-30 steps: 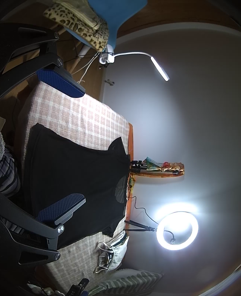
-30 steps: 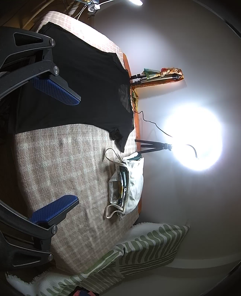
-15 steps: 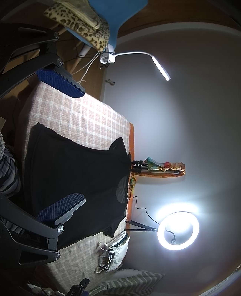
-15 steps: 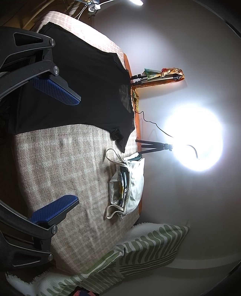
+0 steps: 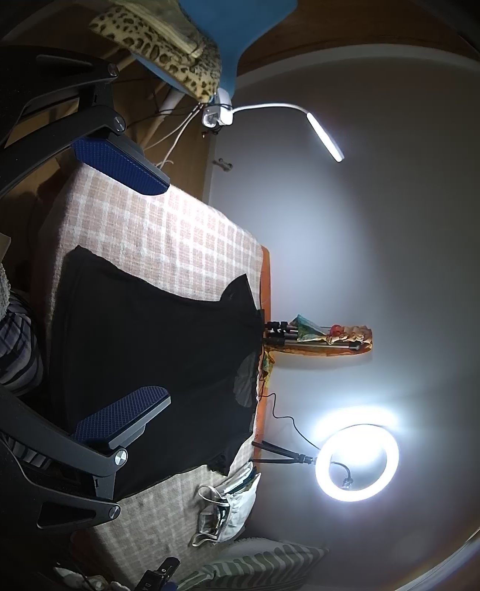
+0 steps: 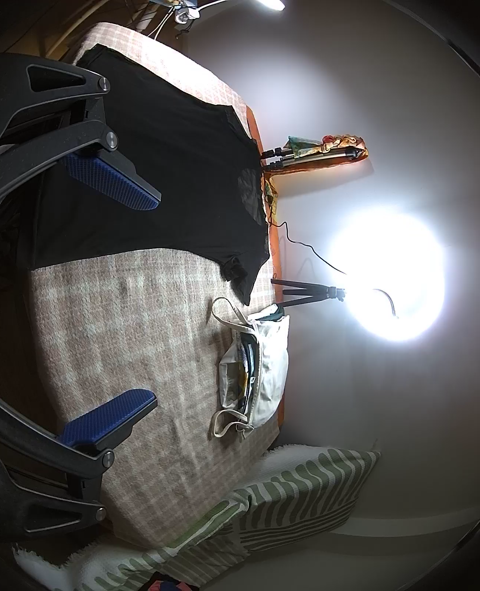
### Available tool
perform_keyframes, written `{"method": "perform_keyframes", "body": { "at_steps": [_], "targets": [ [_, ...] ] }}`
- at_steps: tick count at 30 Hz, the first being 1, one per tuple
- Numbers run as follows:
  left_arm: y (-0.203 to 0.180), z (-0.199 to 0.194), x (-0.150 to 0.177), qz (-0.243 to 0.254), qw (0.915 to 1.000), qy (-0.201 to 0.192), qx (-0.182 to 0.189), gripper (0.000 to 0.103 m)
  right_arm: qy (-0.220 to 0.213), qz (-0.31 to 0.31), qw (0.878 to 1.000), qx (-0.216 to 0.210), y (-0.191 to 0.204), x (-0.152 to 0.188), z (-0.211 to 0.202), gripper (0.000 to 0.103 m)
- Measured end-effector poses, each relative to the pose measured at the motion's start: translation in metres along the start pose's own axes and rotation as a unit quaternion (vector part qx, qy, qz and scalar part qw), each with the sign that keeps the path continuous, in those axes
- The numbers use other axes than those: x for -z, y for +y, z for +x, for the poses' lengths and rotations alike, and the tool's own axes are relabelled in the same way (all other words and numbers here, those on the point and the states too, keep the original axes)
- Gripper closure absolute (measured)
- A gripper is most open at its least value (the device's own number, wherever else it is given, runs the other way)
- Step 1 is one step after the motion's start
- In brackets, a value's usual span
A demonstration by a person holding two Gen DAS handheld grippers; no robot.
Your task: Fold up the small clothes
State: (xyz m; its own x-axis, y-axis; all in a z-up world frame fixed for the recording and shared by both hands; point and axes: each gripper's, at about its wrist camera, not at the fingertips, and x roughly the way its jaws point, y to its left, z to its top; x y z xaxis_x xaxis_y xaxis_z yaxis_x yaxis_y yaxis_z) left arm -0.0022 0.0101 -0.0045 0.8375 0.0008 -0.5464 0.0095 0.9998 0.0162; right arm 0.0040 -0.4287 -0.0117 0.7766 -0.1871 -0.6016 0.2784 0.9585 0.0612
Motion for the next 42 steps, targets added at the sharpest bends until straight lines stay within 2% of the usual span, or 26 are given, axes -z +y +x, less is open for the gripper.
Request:
{"method": "perform_keyframes", "body": {
  "at_steps": [12,19,24,27,32,34,38,42],
  "targets": [
    [0.009,0.011,0.005,-0.009,0.9999,0.014,0.001,0.0,0.002,0.002,1.0,-0.007,0.003,-0.001,0.001,0.004],
    [0.03,0.042,0.025,-0.035,0.9976,0.053,0.027,0.0,-0.003,-0.014,0.999,-0.048,0.028,-0.018,0.012,0.005],
    [0.051,0.064,0.047,-0.072,0.993,0.078,0.052,0.002,0.002,-0.024,0.994,-0.102,0.056,-0.045,0.025,0.005],
    [0.058,0.08,0.062,-0.078,0.99,0.104,0.055,0.012,0.014,-0.028,0.99,-0.134,0.077,-0.062,0.036,0.006],
    [0.069,0.108,0.082,-0.089,0.9838,0.143,0.062,0.019,0.037,-0.034,0.982,-0.181,0.112,-0.089,0.059,0.009],
    [0.075,0.117,0.088,-0.099,0.9812,0.152,0.065,0.024,0.042,-0.041,0.979,-0.194,0.128,-0.1,0.068,0.013],
    [0.081,0.13,0.096,-0.116,0.9769,0.161,0.08,0.025,0.044,-0.074,0.975,-0.204,0.167,-0.121,0.086,0.018],
    [0.082,0.139,0.102,-0.119,0.9752,0.164,0.089,0.025,0.055,-0.099,0.967,-0.228,0.21,-0.144,0.108,0.018]
  ]
}}
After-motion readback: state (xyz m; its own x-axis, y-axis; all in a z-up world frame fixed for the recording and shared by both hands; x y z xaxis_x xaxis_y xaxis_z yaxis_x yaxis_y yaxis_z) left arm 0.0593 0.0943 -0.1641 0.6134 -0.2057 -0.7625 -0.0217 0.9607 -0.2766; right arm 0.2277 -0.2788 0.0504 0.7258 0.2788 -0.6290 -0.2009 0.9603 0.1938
